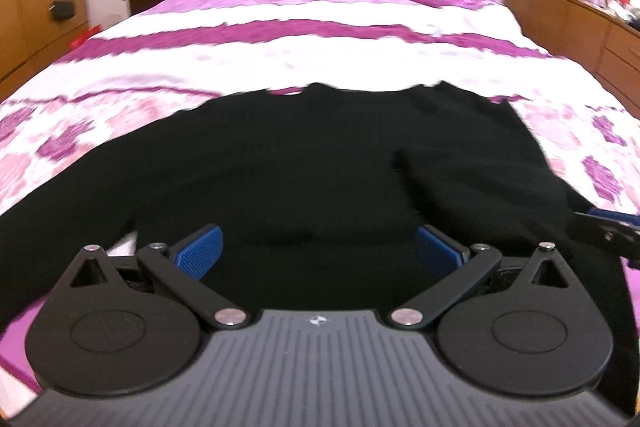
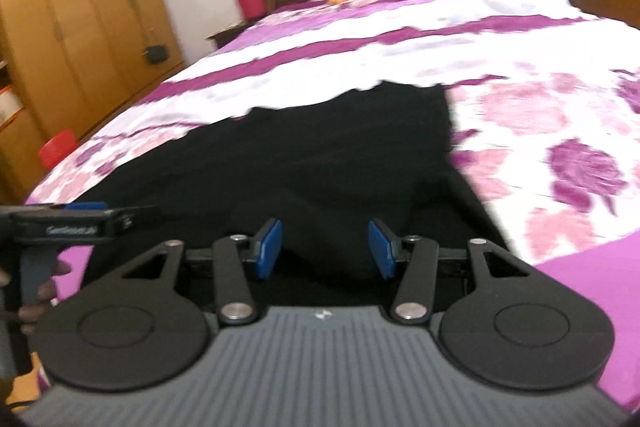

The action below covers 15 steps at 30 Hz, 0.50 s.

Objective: Fold small clothes

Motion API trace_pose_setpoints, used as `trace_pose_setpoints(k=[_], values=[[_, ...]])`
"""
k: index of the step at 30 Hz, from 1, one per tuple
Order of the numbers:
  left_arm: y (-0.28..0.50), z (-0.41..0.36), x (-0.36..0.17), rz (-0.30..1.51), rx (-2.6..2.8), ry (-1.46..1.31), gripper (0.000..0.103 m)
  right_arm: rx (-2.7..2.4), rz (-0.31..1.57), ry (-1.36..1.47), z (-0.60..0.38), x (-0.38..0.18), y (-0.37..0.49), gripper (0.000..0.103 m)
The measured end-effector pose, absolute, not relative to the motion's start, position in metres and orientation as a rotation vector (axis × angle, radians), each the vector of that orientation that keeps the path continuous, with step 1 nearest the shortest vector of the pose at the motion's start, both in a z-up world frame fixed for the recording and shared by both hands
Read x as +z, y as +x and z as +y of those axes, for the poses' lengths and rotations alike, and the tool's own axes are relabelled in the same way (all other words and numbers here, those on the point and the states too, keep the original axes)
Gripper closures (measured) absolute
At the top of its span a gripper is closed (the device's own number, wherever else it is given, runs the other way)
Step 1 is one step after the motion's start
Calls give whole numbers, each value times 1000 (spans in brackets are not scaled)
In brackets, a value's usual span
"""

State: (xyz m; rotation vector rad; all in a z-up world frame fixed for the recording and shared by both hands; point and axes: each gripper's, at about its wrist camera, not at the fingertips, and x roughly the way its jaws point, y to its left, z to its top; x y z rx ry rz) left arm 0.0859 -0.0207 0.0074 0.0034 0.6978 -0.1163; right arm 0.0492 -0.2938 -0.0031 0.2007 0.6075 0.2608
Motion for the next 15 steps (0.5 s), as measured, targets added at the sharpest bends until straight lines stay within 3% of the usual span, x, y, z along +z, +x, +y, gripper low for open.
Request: trace_pose_setpoints(k=[15], values=[[93,-162,-7,724,-411,176,0,53,606,435,-375,-25,44,51]])
